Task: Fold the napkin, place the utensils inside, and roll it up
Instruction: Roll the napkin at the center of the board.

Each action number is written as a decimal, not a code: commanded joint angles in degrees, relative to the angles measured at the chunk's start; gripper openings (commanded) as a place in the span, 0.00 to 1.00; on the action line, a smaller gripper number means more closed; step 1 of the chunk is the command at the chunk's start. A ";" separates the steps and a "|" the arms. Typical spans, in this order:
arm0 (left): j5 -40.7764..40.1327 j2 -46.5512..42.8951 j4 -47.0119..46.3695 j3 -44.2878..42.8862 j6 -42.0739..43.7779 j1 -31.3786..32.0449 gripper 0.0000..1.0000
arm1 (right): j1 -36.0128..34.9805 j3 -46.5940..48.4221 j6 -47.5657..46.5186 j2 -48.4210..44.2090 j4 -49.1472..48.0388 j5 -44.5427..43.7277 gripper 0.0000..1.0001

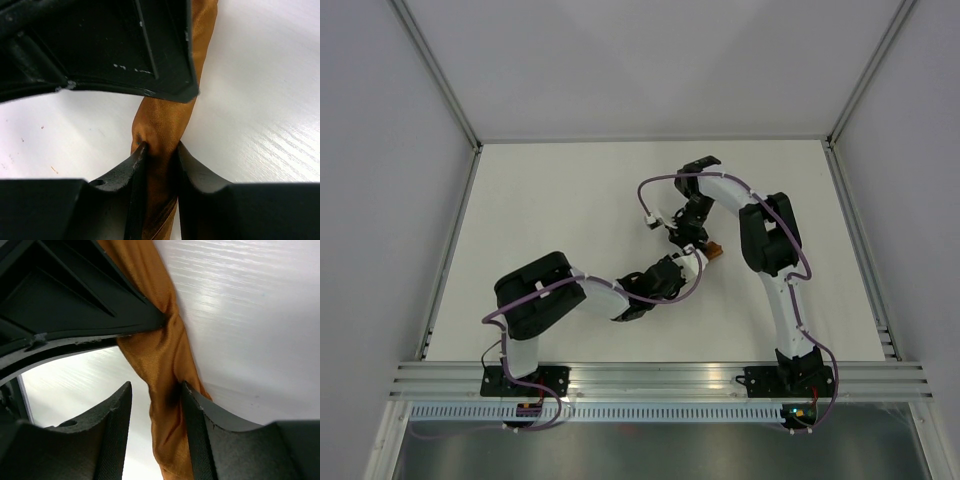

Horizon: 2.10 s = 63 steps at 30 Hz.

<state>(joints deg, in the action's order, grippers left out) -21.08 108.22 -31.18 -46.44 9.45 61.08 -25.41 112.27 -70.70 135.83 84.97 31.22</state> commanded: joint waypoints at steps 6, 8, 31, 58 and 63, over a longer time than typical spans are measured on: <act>4.47 2.61 5.95 -0.15 -6.20 -1.66 0.03 | 3.69 -1.88 6.79 -4.87 -15.09 0.50 0.58; 4.56 2.61 6.92 -0.32 -7.42 -1.84 0.02 | 4.31 -1.97 9.86 -6.44 -17.11 1.38 0.59; 15.19 4.36 19.21 -4.97 -22.45 -5.00 0.02 | 15.83 -21.82 33.16 -38.51 -34.60 2.01 0.65; 11.06 14.03 30.83 -17.37 -52.87 -5.18 0.02 | 18.47 -42.13 46.07 -49.18 -41.90 -13.46 0.57; 11.33 15.08 32.85 -19.13 -54.98 -5.18 0.02 | 18.38 -41.52 48.19 -39.60 -44.71 -13.91 0.41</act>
<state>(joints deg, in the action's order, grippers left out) -11.99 117.64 -13.39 -67.59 -41.10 55.61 -7.22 70.26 -26.72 91.94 42.50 20.29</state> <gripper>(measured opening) 0.295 0.426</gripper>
